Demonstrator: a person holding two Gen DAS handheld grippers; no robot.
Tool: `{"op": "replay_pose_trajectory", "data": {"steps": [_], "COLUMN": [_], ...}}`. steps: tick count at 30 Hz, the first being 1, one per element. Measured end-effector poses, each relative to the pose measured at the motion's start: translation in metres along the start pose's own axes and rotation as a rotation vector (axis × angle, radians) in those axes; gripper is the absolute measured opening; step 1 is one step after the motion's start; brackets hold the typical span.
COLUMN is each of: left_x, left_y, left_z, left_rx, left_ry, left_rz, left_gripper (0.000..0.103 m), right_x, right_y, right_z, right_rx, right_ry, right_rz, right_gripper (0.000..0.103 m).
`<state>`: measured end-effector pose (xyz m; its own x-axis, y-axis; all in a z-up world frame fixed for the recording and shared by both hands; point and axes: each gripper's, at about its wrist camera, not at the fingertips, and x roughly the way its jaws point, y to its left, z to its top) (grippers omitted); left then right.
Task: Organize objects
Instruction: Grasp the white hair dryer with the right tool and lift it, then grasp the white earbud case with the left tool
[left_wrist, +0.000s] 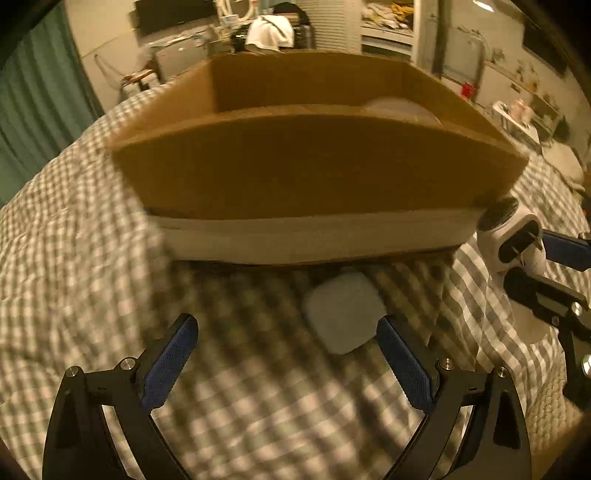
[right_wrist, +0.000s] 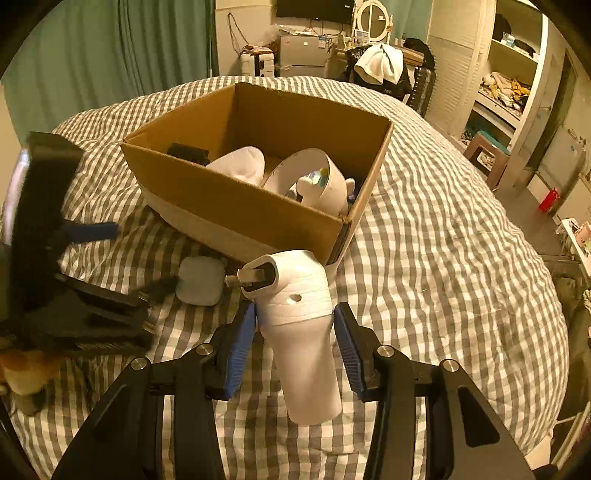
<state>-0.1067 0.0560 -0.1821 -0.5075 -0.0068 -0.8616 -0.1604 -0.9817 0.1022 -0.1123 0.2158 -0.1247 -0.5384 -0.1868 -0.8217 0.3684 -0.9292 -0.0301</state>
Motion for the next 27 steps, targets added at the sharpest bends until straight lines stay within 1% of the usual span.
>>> {"op": "replay_pose_trajectory", "data": {"steps": [4,6,7,8,9,10,11,12,13,15,19,27], "left_x": [0.023,0.029,0.031,0.031,0.030,0.030,0.029,0.028,0.026,0.023,0.010,-0.033], "left_y": [-0.013,-0.016,-0.017,-0.018,-0.017,-0.017,-0.017,-0.018,-0.020,-0.022,-0.015,0.004], "left_z": [0.003,0.005,0.005,0.005,0.004,0.004,0.004,0.003,0.003,0.001,-0.001,-0.003], "left_rx": [0.023,0.030,0.036,0.036,0.035,0.036,0.039,0.045,0.059,0.084,0.049,-0.006], "left_ry": [0.015,0.008,0.000,-0.008,-0.014,-0.018,-0.020,-0.022,-0.022,-0.015,0.000,-0.021], "left_rz": [-0.012,-0.002,-0.003,-0.007,-0.014,-0.020,-0.024,-0.025,-0.017,-0.006,-0.038,-0.031], "left_gripper": [0.100,0.100,0.099,0.096,0.088,0.084,0.075,0.060,0.058,0.058,0.058,0.058], "right_x": [0.015,0.022,0.024,0.025,0.026,0.026,0.026,0.026,0.027,0.027,0.016,-0.021], "right_y": [0.004,0.004,0.005,0.006,0.006,0.006,0.006,0.007,0.007,0.010,0.014,0.026], "right_z": [-0.002,-0.006,-0.007,-0.008,-0.008,-0.009,-0.009,-0.009,-0.010,-0.010,-0.006,0.007], "right_rx": [-0.016,-0.015,-0.016,-0.017,-0.016,-0.015,-0.013,-0.012,-0.013,-0.018,-0.034,-0.060], "right_ry": [0.016,0.026,0.027,0.027,0.027,0.028,0.029,0.031,0.033,0.040,0.027,-0.046], "right_rz": [0.023,0.035,0.039,0.040,0.043,0.045,0.047,0.047,0.044,0.033,0.007,0.016], "right_gripper": [0.043,0.043,0.043,0.043,0.043,0.043,0.043,0.043,0.043,0.043,0.042,0.042]}}
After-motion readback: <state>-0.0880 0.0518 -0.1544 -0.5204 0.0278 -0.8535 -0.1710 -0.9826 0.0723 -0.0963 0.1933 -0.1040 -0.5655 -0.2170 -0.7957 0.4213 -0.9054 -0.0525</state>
